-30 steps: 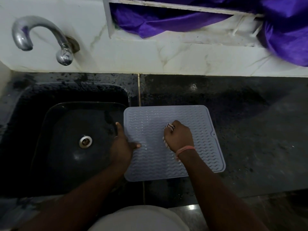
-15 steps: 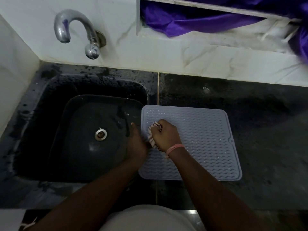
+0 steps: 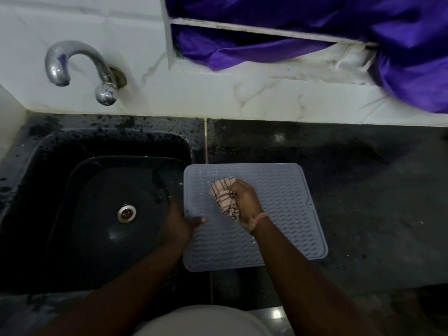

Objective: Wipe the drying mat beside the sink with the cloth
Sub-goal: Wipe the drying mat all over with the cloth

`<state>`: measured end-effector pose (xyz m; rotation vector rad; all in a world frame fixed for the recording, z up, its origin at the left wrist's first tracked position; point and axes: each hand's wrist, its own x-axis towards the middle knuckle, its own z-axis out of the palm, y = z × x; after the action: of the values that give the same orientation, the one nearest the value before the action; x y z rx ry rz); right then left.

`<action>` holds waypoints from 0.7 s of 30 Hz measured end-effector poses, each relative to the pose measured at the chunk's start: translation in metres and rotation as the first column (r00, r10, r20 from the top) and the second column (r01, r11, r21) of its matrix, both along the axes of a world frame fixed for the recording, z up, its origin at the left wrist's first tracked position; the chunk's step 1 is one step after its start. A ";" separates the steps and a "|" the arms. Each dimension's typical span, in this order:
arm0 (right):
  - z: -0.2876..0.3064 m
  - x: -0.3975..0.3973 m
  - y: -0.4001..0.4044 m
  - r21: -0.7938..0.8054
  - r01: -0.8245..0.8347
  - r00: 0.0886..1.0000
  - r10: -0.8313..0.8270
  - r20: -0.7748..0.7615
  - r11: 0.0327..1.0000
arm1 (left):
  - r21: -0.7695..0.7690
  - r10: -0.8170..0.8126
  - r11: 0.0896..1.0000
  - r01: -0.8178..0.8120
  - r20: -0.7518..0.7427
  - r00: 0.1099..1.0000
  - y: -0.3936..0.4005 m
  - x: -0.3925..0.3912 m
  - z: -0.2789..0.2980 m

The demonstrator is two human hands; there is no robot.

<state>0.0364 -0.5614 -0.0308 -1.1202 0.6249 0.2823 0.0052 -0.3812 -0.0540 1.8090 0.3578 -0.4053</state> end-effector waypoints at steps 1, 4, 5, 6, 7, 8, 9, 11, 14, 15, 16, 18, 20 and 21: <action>0.001 -0.010 -0.016 0.052 0.075 0.997 -0.076 0.018 0.996 | 0.020 -0.030 0.999 0.030 -0.004 1.000 0.004 0.000 -0.004; 0.003 -0.044 -0.072 -0.127 0.133 0.991 -0.128 0.044 0.983 | 0.095 -0.077 0.993 0.075 0.022 0.997 0.007 -0.005 -0.013; 0.002 -0.055 -0.088 -0.256 0.132 0.991 -0.127 0.035 0.958 | 0.125 -0.094 0.988 0.087 0.048 0.994 0.007 -0.006 -0.015; -0.001 -0.063 -0.102 -0.364 0.143 0.989 -0.144 0.024 0.920 | 0.141 -0.115 0.984 0.105 0.067 0.991 0.009 -0.008 -0.014; -0.003 -0.072 -0.115 -0.458 0.162 0.985 -0.168 0.028 0.874 | 0.171 -0.140 0.978 0.122 0.097 0.985 0.009 -0.011 -0.013; -0.004 -0.078 -0.127 -0.530 0.185 0.981 -0.189 0.047 0.827 | 0.226 -0.176 0.963 0.144 0.128 0.976 0.010 -0.013 -0.012; -0.006 -0.083 -0.138 -0.595 0.198 0.978 -0.195 0.070 0.779 | 0.297 -0.216 0.940 0.166 0.142 0.966 0.009 -0.015 -0.011; -0.006 -0.087 -0.154 -0.710 0.190 0.981 -0.149 0.121 0.678 | 0.396 -0.261 0.899 0.187 0.141 0.955 0.008 -0.016 -0.009; -0.008 -0.082 -0.168 -0.862 0.109 0.993 -0.017 0.116 0.495 | 0.477 -0.287 0.852 0.215 0.083 0.954 0.006 -0.017 -0.006; -0.009 -0.078 -0.171 -0.897 0.070 0.996 0.017 0.086 0.437 | 0.494 -0.290 0.841 0.220 0.069 0.954 0.006 -0.019 -0.006; -0.012 -0.074 -0.173 -0.914 0.035 0.998 0.042 0.056 0.404 | 0.516 -0.293 0.828 0.218 0.067 0.954 0.006 -0.021 -0.007; -0.014 -0.069 -0.175 -0.934 -0.063 0.995 0.098 -0.030 0.351 | 0.551 -0.297 0.805 0.221 0.052 0.953 0.004 -0.026 -0.009; -0.017 -0.065 -0.176 -0.947 -0.114 0.988 0.138 -0.075 0.300 | 0.580 -0.299 0.780 0.235 0.015 0.954 0.002 -0.027 -0.010; -0.017 -0.064 -0.176 -0.950 -0.118 0.987 0.139 -0.080 0.288 | 0.593 -0.300 0.769 0.237 0.007 0.954 0.002 -0.027 -0.010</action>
<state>-0.0273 -0.7379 -0.0478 -2.3930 0.6878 -0.0204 -0.0217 -0.3788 -0.0641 2.5029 0.1517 -0.4273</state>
